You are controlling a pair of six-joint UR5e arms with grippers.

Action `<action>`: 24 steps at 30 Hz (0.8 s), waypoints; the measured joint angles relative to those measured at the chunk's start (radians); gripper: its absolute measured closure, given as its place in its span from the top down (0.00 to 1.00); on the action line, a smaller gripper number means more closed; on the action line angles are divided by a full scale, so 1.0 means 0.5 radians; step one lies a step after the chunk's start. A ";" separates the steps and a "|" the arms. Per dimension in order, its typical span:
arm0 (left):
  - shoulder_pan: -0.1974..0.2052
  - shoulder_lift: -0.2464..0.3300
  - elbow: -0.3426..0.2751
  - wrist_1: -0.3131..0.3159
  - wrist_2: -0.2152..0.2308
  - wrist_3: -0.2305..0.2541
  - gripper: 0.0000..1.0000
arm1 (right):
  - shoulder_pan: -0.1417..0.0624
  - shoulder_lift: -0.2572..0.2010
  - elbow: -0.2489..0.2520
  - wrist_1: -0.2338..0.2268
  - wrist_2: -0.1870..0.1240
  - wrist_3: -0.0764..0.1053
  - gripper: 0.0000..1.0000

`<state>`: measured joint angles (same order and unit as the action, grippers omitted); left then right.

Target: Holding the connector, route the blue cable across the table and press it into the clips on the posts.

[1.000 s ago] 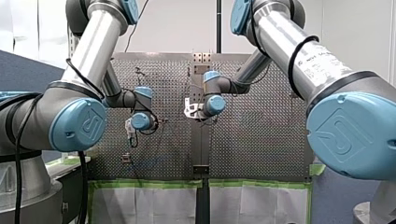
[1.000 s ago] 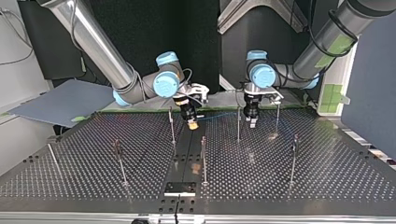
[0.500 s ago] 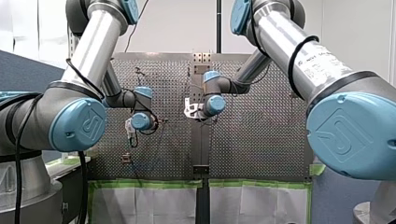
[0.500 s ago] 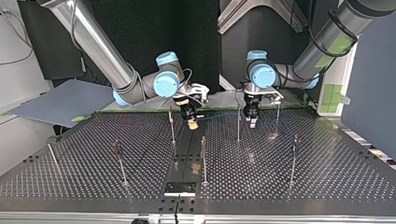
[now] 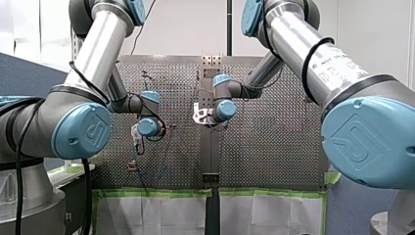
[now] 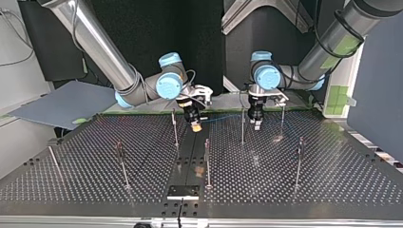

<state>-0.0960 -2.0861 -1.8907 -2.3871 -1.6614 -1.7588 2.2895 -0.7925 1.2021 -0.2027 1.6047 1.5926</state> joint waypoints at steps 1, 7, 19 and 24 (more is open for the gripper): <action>0.001 0.000 0.000 0.000 0.000 0.000 1.00 | 0.000 0.000 0.000 0.000 0.000 0.000 0.00; 0.015 -0.003 0.005 -0.001 -0.007 0.001 1.00 | 0.000 0.000 0.000 0.000 0.000 0.000 0.00; 0.053 -0.009 0.015 -0.005 -0.023 0.003 1.00 | 0.000 0.000 0.000 0.000 0.000 0.000 0.00; 0.054 -0.010 0.016 -0.005 -0.023 0.003 1.00 | 0.000 0.000 0.000 0.000 0.000 0.000 0.00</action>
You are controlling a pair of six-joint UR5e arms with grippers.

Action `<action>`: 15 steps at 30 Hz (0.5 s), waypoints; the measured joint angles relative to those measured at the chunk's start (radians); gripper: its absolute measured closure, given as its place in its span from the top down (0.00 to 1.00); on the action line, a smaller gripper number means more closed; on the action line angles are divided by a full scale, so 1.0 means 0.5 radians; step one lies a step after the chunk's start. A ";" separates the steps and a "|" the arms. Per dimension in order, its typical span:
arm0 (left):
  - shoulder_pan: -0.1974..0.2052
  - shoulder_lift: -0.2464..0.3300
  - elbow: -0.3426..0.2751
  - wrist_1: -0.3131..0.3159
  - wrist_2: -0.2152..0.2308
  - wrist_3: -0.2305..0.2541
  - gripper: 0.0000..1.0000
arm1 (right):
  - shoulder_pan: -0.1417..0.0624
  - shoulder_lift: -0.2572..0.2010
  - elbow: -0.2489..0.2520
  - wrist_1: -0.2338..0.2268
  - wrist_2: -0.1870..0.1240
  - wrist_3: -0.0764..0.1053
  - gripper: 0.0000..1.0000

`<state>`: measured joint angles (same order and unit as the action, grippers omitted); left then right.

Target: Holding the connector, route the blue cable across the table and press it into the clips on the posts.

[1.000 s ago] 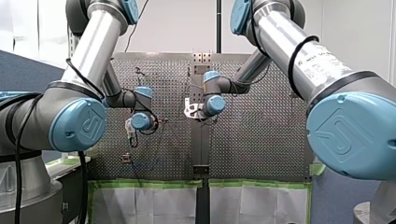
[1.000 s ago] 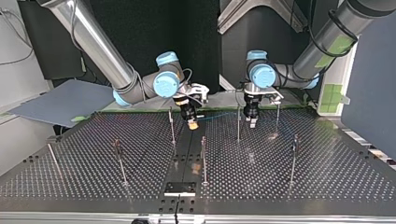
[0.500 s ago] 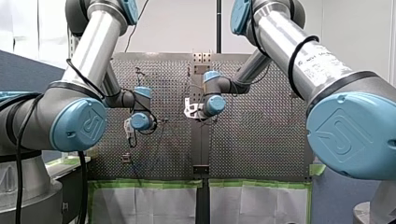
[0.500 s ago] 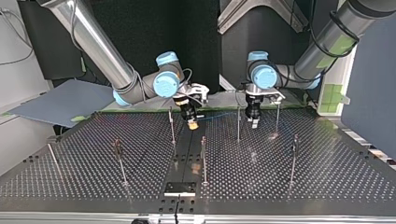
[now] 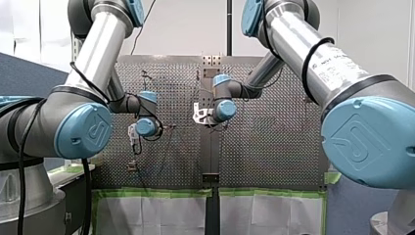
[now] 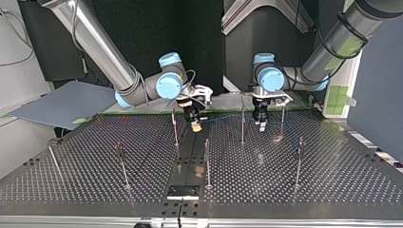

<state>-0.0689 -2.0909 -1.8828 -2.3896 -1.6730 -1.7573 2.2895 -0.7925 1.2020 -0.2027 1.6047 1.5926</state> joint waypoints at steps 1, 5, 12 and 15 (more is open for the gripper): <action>0.001 0.000 0.001 0.000 0.000 0.000 1.00 | 0.000 0.000 0.000 0.000 0.000 0.000 0.00; 0.011 -0.002 0.005 -0.003 -0.003 0.001 1.00 | 0.000 0.000 0.000 0.000 0.000 0.000 0.00; 0.033 -0.005 0.016 -0.010 -0.008 0.003 1.00 | 0.000 0.000 0.000 0.000 0.000 0.000 0.00; 0.041 -0.006 0.019 -0.013 -0.010 0.003 1.00 | 0.000 0.000 0.000 0.000 0.000 0.000 0.00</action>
<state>-0.0485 -2.0941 -1.8731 -2.3959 -1.6778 -1.7556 2.2896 -0.7925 1.2021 -0.2026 1.6047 1.5926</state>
